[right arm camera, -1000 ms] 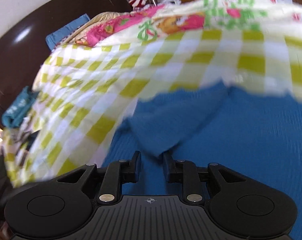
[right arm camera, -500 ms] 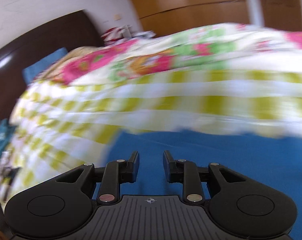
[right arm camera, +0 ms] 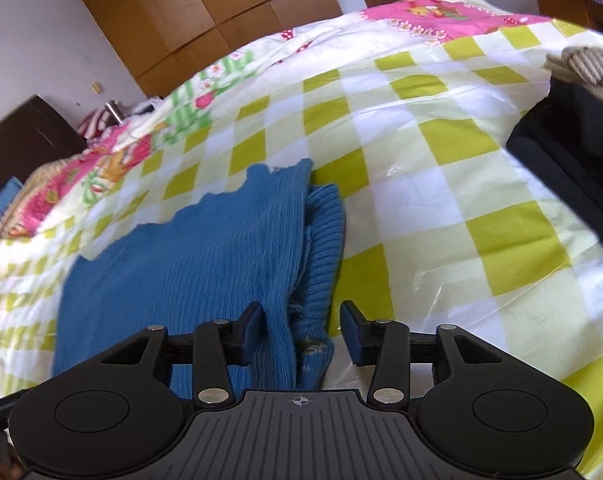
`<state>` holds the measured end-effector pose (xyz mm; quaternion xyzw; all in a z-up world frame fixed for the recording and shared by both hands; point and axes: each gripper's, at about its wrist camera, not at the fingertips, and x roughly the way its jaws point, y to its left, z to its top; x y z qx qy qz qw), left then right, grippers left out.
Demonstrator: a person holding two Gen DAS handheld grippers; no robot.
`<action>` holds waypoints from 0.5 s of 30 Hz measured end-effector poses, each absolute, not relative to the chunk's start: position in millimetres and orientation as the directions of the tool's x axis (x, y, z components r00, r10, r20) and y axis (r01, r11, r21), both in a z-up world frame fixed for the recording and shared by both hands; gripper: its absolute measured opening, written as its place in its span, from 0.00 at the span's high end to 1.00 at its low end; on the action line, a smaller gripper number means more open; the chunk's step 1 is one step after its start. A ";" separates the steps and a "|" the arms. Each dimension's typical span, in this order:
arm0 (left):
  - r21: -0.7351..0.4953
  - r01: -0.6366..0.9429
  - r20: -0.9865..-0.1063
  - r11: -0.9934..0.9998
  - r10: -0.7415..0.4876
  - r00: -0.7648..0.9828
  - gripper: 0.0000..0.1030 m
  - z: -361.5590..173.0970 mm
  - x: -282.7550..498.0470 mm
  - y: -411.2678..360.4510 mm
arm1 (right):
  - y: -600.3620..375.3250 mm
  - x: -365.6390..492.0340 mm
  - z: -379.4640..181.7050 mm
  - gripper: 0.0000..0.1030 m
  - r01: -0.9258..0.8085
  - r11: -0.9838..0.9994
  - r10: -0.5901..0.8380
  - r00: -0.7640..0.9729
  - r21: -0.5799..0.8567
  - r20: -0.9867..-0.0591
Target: Fold small clothes
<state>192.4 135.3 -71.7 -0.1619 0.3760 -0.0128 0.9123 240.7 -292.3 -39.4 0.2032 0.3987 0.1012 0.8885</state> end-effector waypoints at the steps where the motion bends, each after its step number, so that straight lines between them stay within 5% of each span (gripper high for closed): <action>1: -0.303 -0.105 -0.687 0.947 -0.141 0.713 0.60 -71.1 193.0 134.9 | -293.3 240.9 -43.9 0.53 -0.014 0.890 0.358 0.642 0.457 -0.678; 12: -0.306 -0.111 -0.697 0.945 -0.143 0.702 0.58 -71.2 196.3 135.9 | -290.8 261.2 -59.3 0.41 -0.016 0.819 0.438 0.662 0.573 -0.608; 15: -0.306 -0.097 -0.705 0.947 -0.157 0.691 0.59 -69.2 193.3 135.7 | -293.2 262.8 -59.7 0.76 0.031 0.817 0.422 0.649 0.575 -0.634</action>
